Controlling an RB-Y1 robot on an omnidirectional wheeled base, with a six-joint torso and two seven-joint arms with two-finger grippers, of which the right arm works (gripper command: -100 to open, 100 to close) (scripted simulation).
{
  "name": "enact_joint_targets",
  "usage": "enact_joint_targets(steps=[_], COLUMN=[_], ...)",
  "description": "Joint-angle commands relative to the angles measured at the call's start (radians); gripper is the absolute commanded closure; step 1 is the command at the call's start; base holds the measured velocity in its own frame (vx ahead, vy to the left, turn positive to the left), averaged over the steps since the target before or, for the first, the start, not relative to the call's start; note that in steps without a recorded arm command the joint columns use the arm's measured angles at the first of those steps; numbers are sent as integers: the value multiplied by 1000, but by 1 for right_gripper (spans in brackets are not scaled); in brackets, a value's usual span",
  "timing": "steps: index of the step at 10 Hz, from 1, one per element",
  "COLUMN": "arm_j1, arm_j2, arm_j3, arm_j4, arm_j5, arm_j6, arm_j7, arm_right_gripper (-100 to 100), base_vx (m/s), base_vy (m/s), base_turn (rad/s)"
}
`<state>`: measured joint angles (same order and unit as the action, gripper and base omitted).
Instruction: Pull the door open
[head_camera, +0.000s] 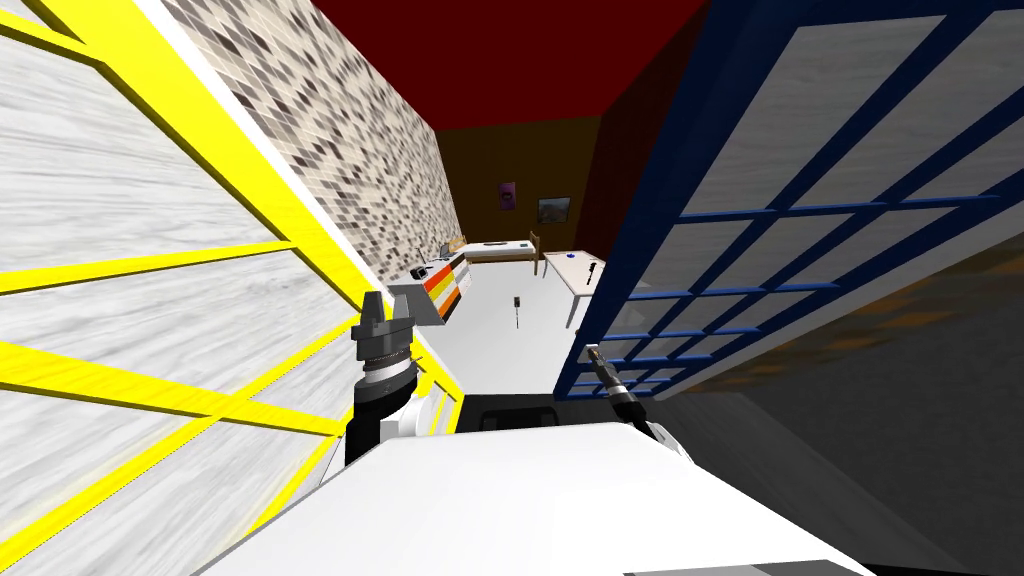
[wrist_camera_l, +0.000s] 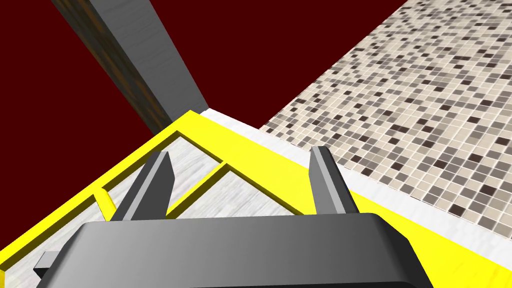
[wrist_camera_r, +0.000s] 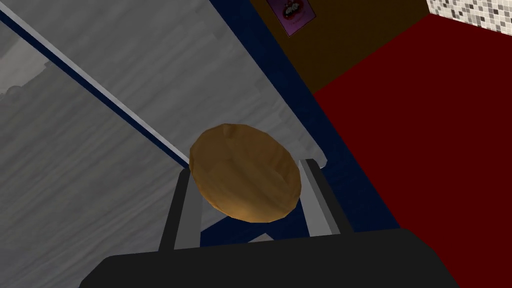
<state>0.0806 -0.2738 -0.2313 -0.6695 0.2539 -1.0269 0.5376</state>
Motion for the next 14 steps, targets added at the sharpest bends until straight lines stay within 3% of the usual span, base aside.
enact_joint_targets(steps=[1,14], arm_j1=[1,-12], arm_j2=[4,5], arm_j3=[5,39], arm_j4=[0,-1], arm_j5=[-5,-117], arm_j6=[2,30], arm_j7=[-29,-358], arm_right_gripper=[100,100], base_vx=[-32,-45], base_vy=[-18,-23], base_turn=[32,64])
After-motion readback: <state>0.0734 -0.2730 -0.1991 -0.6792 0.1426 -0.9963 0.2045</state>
